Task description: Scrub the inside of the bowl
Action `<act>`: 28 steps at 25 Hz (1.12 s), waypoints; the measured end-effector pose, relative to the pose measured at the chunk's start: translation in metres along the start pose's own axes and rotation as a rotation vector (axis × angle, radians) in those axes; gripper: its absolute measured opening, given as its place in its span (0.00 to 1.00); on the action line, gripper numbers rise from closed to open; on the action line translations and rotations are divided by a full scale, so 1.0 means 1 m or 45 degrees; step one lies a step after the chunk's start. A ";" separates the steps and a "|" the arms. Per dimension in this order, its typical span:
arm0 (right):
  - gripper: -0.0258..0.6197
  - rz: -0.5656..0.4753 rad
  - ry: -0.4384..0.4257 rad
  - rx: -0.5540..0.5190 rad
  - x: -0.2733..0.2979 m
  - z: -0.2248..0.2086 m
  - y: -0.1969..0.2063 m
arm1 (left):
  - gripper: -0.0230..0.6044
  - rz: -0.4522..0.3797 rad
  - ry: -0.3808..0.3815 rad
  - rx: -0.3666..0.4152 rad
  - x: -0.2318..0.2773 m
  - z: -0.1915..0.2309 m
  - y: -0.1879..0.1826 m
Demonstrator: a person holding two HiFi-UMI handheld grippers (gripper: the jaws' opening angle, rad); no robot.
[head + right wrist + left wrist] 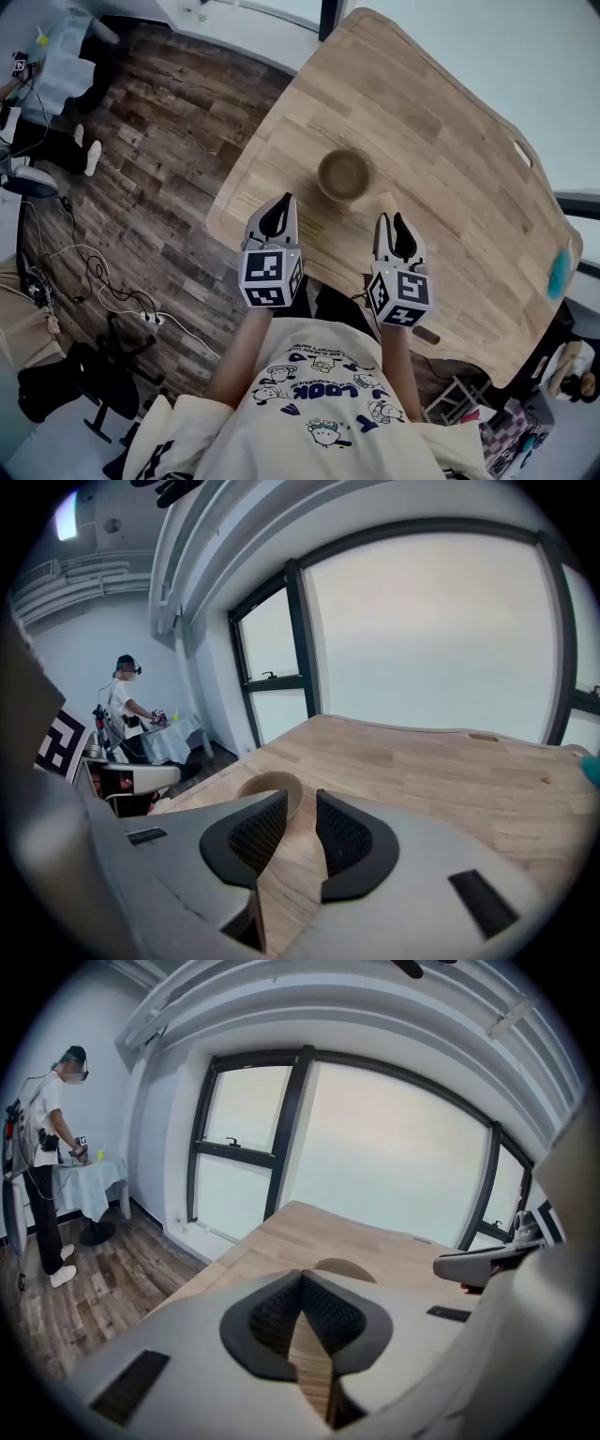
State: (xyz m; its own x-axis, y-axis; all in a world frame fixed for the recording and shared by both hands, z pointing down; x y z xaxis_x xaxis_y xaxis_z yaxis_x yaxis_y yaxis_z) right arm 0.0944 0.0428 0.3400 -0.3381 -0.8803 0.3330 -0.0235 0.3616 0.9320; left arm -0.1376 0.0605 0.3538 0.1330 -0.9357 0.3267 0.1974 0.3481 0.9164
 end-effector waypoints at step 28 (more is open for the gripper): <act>0.21 0.159 0.366 0.038 0.012 -0.021 0.033 | 0.19 0.323 0.376 -0.035 0.090 0.012 0.016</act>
State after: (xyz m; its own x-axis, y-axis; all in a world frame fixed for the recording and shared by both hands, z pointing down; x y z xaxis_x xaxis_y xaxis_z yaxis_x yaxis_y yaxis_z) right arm 0.1098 0.0379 0.3780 -0.0604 -0.8777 0.4754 -0.0276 0.4776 0.8782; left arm -0.1345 -0.0185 0.4005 0.4543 -0.7641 0.4581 0.1473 0.5716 0.8072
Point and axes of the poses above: the fingertips, and each gripper's own axes: x forward along the fingers, z to its left, y out of its underside, the point moved 8 cm from there along -x, backward along the fingers, and after that the axes turned 13 degrees about -z, right-handed, at the moved point
